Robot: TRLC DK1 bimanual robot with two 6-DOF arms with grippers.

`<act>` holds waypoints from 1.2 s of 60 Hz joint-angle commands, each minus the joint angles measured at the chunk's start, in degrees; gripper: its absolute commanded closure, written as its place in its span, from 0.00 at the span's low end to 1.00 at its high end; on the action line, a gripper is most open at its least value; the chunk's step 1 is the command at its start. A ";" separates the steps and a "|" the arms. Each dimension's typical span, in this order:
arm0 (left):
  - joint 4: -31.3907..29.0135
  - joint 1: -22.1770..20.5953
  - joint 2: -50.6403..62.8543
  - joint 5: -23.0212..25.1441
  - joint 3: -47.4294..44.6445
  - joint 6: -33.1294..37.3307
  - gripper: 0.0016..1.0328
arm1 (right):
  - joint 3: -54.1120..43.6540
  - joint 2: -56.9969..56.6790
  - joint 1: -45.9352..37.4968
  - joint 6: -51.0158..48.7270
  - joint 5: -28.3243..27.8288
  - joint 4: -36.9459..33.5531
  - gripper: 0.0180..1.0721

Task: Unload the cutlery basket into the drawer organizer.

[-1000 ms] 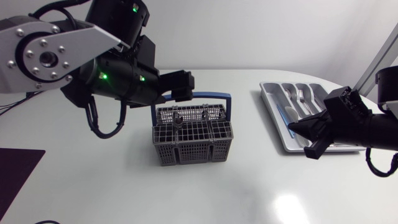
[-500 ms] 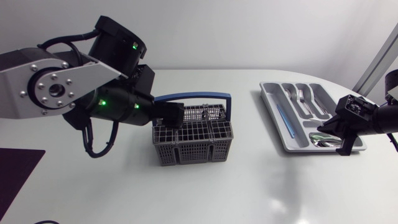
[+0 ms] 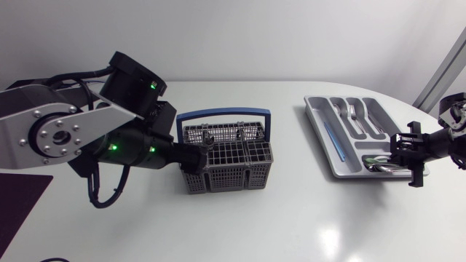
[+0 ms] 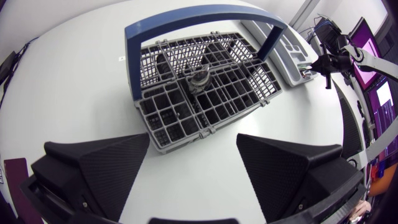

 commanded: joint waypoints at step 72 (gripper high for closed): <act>2.47 -2.77 -10.10 -1.38 -13.81 9.59 0.05 | 2.31 -30.76 38.75 47.73 -5.06 -22.18 0.09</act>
